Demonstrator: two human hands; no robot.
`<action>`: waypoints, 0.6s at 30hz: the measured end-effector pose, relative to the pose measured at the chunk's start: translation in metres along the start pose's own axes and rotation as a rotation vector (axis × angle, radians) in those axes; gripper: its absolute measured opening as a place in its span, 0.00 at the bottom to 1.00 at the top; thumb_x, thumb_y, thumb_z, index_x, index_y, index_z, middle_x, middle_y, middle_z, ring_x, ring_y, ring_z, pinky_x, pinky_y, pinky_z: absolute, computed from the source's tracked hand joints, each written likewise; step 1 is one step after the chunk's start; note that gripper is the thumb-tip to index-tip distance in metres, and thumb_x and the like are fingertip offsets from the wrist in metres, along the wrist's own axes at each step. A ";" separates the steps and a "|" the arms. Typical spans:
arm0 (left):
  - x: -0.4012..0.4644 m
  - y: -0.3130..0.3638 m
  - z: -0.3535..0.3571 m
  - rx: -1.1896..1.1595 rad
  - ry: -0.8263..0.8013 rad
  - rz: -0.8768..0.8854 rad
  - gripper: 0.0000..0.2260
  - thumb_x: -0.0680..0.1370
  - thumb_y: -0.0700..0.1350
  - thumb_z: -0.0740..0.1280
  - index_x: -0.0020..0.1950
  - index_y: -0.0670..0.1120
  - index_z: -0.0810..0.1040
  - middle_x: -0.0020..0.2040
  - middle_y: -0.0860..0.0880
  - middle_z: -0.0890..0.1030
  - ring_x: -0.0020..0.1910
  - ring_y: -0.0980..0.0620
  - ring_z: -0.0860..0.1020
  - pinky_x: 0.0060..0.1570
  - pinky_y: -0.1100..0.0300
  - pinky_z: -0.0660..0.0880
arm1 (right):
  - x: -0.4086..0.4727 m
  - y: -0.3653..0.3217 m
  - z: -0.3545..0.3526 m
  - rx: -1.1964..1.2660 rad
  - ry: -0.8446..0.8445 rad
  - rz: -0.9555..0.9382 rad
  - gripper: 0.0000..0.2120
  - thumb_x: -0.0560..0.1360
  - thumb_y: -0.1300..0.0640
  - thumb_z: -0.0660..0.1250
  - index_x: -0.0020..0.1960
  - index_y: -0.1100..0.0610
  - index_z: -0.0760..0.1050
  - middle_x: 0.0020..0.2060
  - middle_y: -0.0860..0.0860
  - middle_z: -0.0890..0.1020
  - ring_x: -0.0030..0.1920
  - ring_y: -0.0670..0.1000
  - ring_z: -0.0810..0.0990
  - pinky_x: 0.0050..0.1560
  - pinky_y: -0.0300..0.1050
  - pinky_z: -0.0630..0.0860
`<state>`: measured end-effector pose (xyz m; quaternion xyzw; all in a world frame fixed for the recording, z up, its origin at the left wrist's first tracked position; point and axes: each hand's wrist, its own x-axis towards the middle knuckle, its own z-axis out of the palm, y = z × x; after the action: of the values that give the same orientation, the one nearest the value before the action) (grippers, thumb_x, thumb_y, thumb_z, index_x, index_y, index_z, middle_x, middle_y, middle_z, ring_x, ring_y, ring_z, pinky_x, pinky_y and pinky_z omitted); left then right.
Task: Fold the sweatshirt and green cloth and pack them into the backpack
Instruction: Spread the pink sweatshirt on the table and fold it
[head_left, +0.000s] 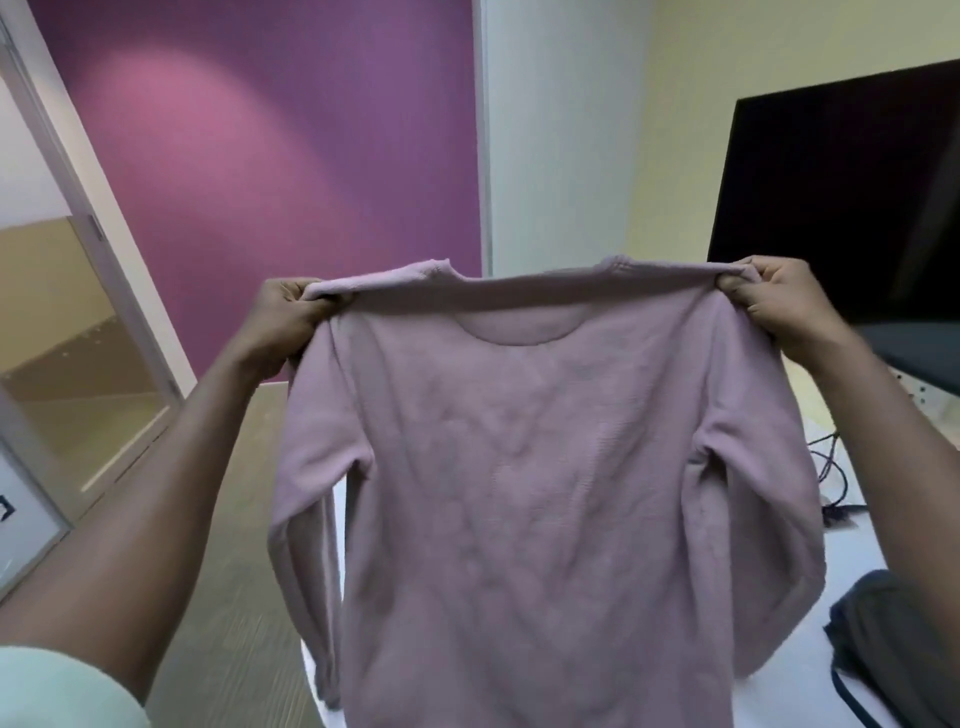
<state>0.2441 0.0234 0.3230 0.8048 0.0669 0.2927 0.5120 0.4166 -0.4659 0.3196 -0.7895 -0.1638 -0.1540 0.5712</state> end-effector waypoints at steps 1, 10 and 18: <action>0.004 -0.014 0.005 0.046 -0.008 -0.026 0.05 0.78 0.38 0.69 0.44 0.45 0.83 0.25 0.59 0.77 0.23 0.62 0.69 0.21 0.69 0.64 | 0.004 0.013 0.009 -0.065 -0.004 0.015 0.06 0.77 0.60 0.68 0.41 0.57 0.79 0.36 0.53 0.76 0.38 0.49 0.71 0.37 0.44 0.65; 0.063 -0.156 0.050 0.371 -0.092 -0.150 0.02 0.71 0.46 0.73 0.40 0.52 0.86 0.28 0.52 0.80 0.30 0.56 0.71 0.32 0.60 0.66 | 0.026 0.112 0.091 -0.646 -0.113 0.193 0.02 0.72 0.56 0.70 0.41 0.52 0.82 0.39 0.52 0.82 0.47 0.59 0.79 0.43 0.49 0.73; 0.129 -0.264 0.085 0.570 -0.268 -0.180 0.02 0.73 0.46 0.73 0.42 0.51 0.86 0.33 0.47 0.82 0.37 0.48 0.78 0.36 0.56 0.69 | 0.063 0.181 0.170 -0.868 -0.146 0.334 0.05 0.72 0.56 0.69 0.43 0.54 0.84 0.42 0.57 0.83 0.48 0.62 0.79 0.41 0.47 0.70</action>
<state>0.4465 0.1329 0.1211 0.9379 0.1489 0.1074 0.2942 0.5620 -0.3522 0.1415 -0.9796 0.0051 -0.0583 0.1924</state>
